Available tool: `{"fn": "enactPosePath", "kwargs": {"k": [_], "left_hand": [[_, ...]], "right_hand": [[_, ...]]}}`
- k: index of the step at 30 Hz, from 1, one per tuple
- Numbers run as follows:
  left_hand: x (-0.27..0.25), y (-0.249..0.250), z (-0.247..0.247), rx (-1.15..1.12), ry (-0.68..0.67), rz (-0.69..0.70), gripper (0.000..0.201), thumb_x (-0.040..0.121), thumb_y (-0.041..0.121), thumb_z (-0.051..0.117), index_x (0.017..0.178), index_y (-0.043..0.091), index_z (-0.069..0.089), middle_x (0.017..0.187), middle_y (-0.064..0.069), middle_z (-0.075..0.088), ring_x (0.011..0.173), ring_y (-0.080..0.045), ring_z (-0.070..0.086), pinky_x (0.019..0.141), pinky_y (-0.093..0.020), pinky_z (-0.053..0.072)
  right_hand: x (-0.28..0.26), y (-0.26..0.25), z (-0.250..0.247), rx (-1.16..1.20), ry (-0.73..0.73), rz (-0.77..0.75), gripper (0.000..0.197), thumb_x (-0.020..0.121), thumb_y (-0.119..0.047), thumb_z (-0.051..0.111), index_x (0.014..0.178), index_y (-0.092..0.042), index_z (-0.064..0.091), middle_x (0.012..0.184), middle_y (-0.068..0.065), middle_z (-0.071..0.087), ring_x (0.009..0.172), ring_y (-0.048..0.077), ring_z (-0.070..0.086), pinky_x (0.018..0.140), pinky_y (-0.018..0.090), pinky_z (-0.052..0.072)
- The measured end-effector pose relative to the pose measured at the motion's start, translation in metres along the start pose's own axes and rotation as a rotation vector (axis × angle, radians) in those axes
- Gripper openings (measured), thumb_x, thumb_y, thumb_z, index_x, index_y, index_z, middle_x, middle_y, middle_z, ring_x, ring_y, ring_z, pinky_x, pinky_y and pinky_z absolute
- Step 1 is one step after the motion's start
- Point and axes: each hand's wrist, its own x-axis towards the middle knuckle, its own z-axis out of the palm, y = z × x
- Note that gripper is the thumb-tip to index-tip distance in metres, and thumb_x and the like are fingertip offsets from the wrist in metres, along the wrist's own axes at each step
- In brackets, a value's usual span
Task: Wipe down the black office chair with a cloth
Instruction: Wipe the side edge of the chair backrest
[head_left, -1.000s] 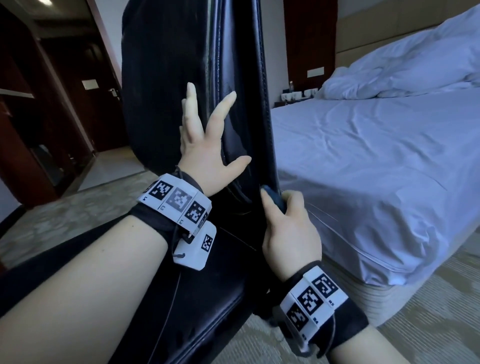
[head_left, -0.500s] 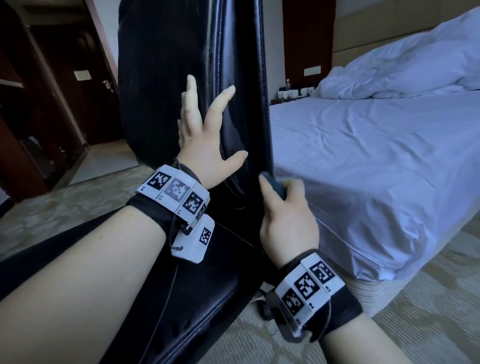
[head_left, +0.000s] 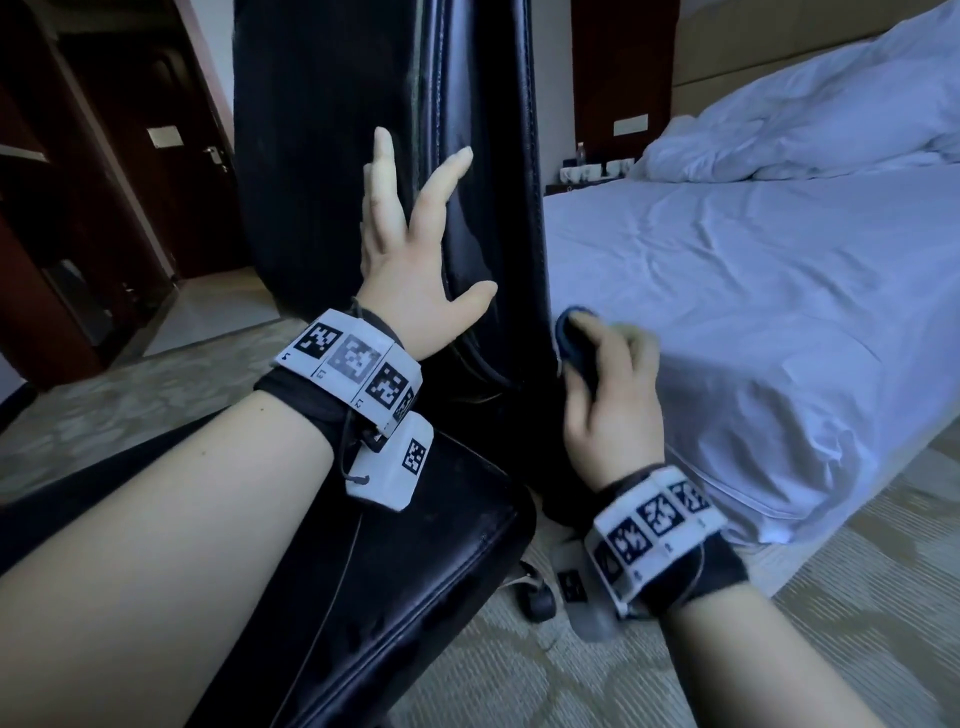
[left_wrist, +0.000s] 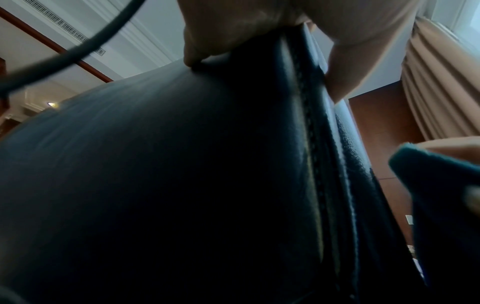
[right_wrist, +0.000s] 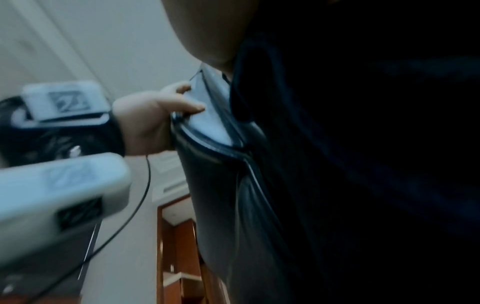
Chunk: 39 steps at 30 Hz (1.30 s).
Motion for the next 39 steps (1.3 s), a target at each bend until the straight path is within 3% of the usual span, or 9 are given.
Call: {"fn": "enactPosePath", "kwargs": {"k": [5,11,15,19,24,27,30,35,39], "left_hand": [[-0.001,0.0,0.0,-0.007,-0.005,0.009,0.089,0.074,0.023,0.07,0.145,0.03,0.018,0.151,-0.017,-0.021,0.142,-0.036,-0.013,0.114,-0.056,0.008],[0.0,0.001,-0.001,-0.006,0.001,0.014,0.088,0.075,0.022,0.07,0.145,0.031,0.018,0.152,-0.017,-0.022,0.142,-0.036,-0.012,0.114,-0.055,0.008],[-0.001,0.0,-0.001,-0.014,-0.008,0.009,0.088,0.076,0.022,0.071,0.145,0.033,0.017,0.152,-0.015,-0.023,0.142,-0.035,-0.013,0.114,-0.055,0.009],[-0.002,-0.003,-0.004,0.015,-0.027,0.041,0.086,0.079,0.027,0.067,0.146,0.032,0.014,0.152,-0.016,-0.023,0.142,-0.036,-0.013,0.114,-0.056,0.009],[-0.008,-0.019,-0.014,-0.038,-0.103,0.083,0.078,0.082,0.047,0.047,0.144,0.039,0.0,0.153,-0.008,-0.023,0.144,-0.025,-0.014,0.115,-0.049,0.004],[-0.007,-0.023,-0.02,-0.087,-0.115,0.049,0.072,0.089,0.044,0.036,0.142,0.035,-0.012,0.154,-0.002,-0.022,0.141,-0.008,-0.015,0.114,-0.033,-0.002],[-0.003,-0.027,-0.027,-0.21,-0.086,-0.053,0.068,0.093,0.034,0.029,0.147,0.022,-0.01,0.155,0.004,-0.017,0.13,0.013,-0.013,0.108,-0.014,-0.005],[0.0,-0.032,-0.03,-0.235,-0.128,-0.088,0.065,0.093,0.036,0.026,0.148,0.021,-0.005,0.156,0.005,-0.012,0.129,0.015,-0.007,0.109,-0.019,-0.002],[0.0,-0.031,-0.028,-0.255,-0.142,-0.097,0.06,0.099,0.03,0.027,0.148,0.021,-0.007,0.156,0.004,-0.012,0.129,0.012,-0.008,0.109,-0.019,-0.003]], "right_hand": [[0.0,0.009,0.02,0.151,0.018,0.013,0.023,0.075,0.003,0.048,0.098,0.005,0.053,0.101,0.006,0.042,0.088,-0.002,0.038,0.081,-0.002,0.03],[-0.028,0.035,0.013,0.179,-0.105,0.22,0.018,0.081,-0.01,0.048,0.093,0.002,0.053,0.093,0.006,0.048,0.085,0.007,0.043,0.077,0.006,0.031],[-0.004,0.013,-0.001,0.167,-0.016,0.082,0.017,0.081,-0.005,0.051,0.095,0.002,0.056,0.093,0.003,0.045,0.083,-0.001,0.039,0.081,-0.003,0.028],[0.014,-0.004,0.011,0.157,-0.01,0.003,0.019,0.079,-0.007,0.049,0.095,0.0,0.059,0.097,0.011,0.05,0.089,0.009,0.044,0.081,-0.004,0.028],[-0.021,0.005,0.015,0.073,-0.102,0.042,0.018,0.072,-0.002,0.05,0.087,-0.002,0.06,0.099,0.014,0.054,0.087,0.011,0.046,0.073,0.011,0.031],[-0.006,-0.011,0.006,0.09,-0.107,0.023,0.023,0.072,-0.002,0.053,0.094,-0.003,0.061,0.098,0.013,0.056,0.09,0.01,0.047,0.076,0.005,0.032],[0.024,-0.043,0.006,0.115,-0.081,-0.106,0.029,0.075,-0.002,0.057,0.104,-0.004,0.061,0.103,0.01,0.057,0.097,0.011,0.048,0.085,-0.001,0.028],[0.051,-0.075,0.03,0.076,-0.019,-0.249,0.024,0.08,-0.005,0.056,0.103,-0.007,0.066,0.104,0.01,0.057,0.091,0.014,0.049,0.069,0.017,0.04],[0.015,-0.052,0.037,0.001,-0.07,-0.258,0.024,0.078,-0.011,0.046,0.097,-0.014,0.06,0.107,0.001,0.048,0.086,0.018,0.05,0.06,0.023,0.039]]}}
